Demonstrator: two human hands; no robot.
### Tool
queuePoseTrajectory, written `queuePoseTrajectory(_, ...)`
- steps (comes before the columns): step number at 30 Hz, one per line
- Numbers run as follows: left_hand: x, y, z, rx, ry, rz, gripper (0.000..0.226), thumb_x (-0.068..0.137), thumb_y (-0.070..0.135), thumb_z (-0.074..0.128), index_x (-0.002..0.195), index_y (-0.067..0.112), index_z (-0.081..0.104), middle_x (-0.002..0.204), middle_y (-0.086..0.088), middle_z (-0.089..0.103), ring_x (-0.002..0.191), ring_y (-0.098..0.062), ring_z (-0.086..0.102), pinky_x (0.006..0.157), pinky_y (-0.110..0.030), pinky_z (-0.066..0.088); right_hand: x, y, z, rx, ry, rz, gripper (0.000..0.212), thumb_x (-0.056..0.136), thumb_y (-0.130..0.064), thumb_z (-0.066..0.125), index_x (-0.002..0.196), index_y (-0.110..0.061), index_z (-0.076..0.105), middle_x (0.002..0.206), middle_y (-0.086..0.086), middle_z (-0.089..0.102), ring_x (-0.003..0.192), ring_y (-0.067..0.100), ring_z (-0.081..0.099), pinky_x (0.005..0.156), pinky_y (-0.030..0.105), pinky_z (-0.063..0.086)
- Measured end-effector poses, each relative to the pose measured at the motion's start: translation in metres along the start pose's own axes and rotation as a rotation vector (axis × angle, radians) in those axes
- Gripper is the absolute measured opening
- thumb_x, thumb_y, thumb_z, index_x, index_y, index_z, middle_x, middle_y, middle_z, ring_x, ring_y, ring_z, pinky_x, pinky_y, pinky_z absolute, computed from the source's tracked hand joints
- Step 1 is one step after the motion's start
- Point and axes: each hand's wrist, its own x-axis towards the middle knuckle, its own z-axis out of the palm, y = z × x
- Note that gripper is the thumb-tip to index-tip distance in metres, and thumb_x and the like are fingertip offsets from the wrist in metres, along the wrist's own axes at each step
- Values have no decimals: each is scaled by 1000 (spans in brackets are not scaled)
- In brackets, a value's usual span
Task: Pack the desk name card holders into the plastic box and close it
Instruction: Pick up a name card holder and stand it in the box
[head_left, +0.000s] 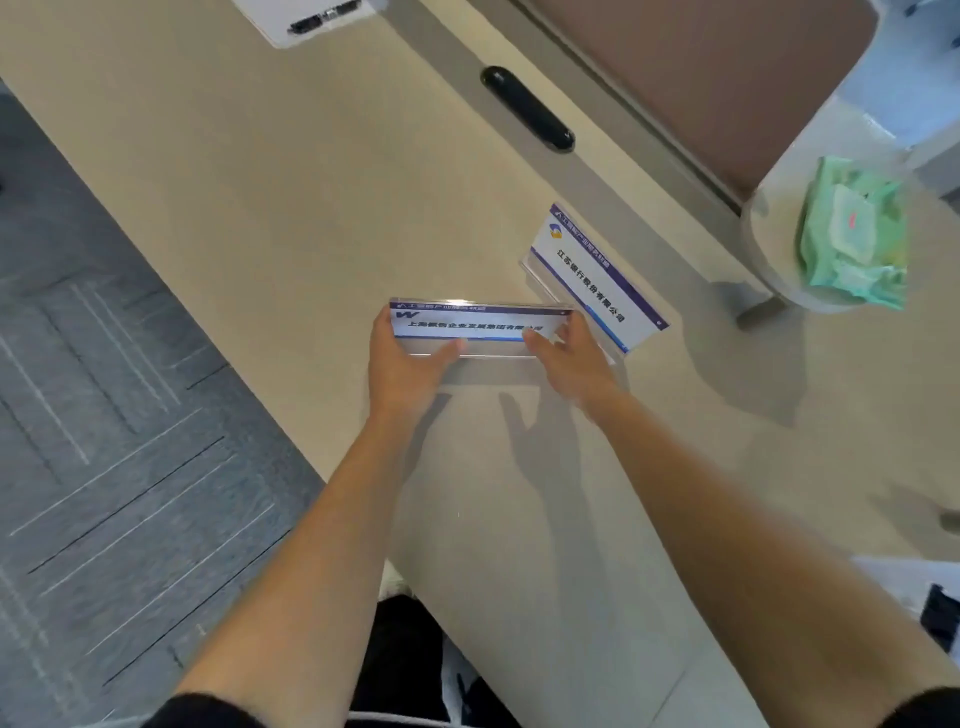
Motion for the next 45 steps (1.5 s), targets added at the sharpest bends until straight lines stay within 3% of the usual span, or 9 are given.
queuePoseTrajectory(3,-1,4,4,-34,-2,-18,90,60,53,85,136,31,42,129,10,57,118,-12,55,101,-38,49,-6,0,4,109,-8,21,65,94,-43,60,148,-29,27,142,-10,44,125,10,45,105,35,39)
queuePoseTrajectory(7,-12,19,10,-80,-16,-11,92,60,57,84,137,29,42,129,7,55,116,-11,56,98,-29,49,-20,-3,-7,136,69,-1,69,94,-47,59,152,-29,25,147,-7,42,132,14,42,105,32,36)
queuePoseTrajectory(15,-85,80,52,-298,-18,-99,44,91,60,49,104,20,37,119,-9,54,98,-21,55,89,-34,42,-103,7,-75,291,206,-208,43,92,-53,54,130,-38,43,137,4,45,121,18,53,86,23,50)
queuePoseTrajectory(20,-185,106,98,-350,-123,-120,47,81,61,49,103,22,36,120,-11,58,103,-24,62,96,-46,50,-181,46,-140,447,369,-169,25,73,-76,49,94,-62,52,129,3,49,118,20,55,103,55,44)
queuePoseTrajectory(27,-348,126,164,-255,-315,45,57,94,51,52,139,17,40,109,2,63,83,-4,61,69,-27,48,-310,131,-240,701,620,-113,38,68,-69,51,85,-36,51,121,10,57,106,25,60,104,52,44)
queuePoseTrajectory(31,-419,128,200,-274,-497,65,41,98,57,38,101,23,60,88,6,68,75,-5,63,66,-29,48,-362,181,-290,794,754,-104,52,83,-62,56,121,-27,51,123,-1,54,105,14,58,105,44,43)
queuePoseTrajectory(34,-453,120,222,-223,-668,33,46,97,55,41,107,17,64,100,-2,71,86,-17,67,71,-36,54,-397,207,-320,763,839,-57,60,69,-75,56,105,-28,46,120,8,60,101,20,64,88,42,53)
queuePoseTrajectory(39,-482,106,243,-137,-1080,-87,21,88,41,60,93,21,64,92,-4,66,88,-26,61,83,-45,52,-443,243,-360,713,1000,17,43,88,-53,60,114,-24,42,110,9,60,91,18,65,81,44,58)
queuePoseTrajectory(45,-493,90,266,277,-1636,-41,77,59,51,81,129,32,57,120,-6,54,96,-27,51,84,-35,49,-483,269,-390,615,899,-51,48,82,-42,65,116,-15,45,96,-1,52,86,12,58,91,54,53)
